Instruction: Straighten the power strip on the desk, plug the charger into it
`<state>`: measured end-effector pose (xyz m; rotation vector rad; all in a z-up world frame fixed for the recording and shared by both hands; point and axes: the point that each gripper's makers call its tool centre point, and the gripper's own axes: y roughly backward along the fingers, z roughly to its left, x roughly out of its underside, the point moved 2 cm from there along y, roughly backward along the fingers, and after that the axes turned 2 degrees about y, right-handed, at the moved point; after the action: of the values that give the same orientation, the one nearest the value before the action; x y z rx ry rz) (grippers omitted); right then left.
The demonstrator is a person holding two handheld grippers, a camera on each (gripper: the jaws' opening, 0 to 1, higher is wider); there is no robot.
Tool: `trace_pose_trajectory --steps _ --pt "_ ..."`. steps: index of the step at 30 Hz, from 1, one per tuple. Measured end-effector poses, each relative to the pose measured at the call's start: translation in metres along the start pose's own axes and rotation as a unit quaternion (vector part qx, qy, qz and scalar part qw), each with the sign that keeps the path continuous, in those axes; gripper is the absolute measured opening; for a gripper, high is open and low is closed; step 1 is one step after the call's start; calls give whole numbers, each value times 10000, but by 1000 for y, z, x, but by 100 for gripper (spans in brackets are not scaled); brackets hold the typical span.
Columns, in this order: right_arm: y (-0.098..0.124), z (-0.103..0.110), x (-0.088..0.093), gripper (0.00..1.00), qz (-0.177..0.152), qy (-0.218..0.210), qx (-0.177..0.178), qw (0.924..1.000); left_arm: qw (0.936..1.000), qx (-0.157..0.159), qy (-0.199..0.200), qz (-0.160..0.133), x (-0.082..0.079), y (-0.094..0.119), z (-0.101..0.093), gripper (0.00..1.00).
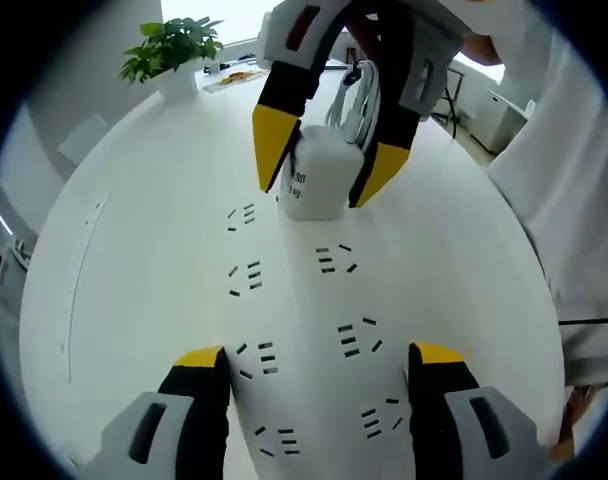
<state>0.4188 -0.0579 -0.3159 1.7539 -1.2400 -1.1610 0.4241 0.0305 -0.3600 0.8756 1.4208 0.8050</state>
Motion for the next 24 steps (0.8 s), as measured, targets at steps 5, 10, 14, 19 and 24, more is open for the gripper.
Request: trace_pose_trajectory --steps 5,10,14,19,24 --pt "1 1 0 30 -20 -108 57 9999 10000 5 -14 1 -1 0 -2 73" --pt "2 3 0 30 -11 -184 89 9998 10000 6 -20 17 -3 0 -5 72" --pt "2 5 -1 30 -5 -246 126 9996 10000 9 -23 19 -3 0 -6 72" --pt "3 6 -2 30 14 -347 171 9993 10000 13 -31 19 -2 0 -6 71" --pt "3 9 -2 30 19 -437 205 9988 10000 26 -54 20 -1 0 -5 71"
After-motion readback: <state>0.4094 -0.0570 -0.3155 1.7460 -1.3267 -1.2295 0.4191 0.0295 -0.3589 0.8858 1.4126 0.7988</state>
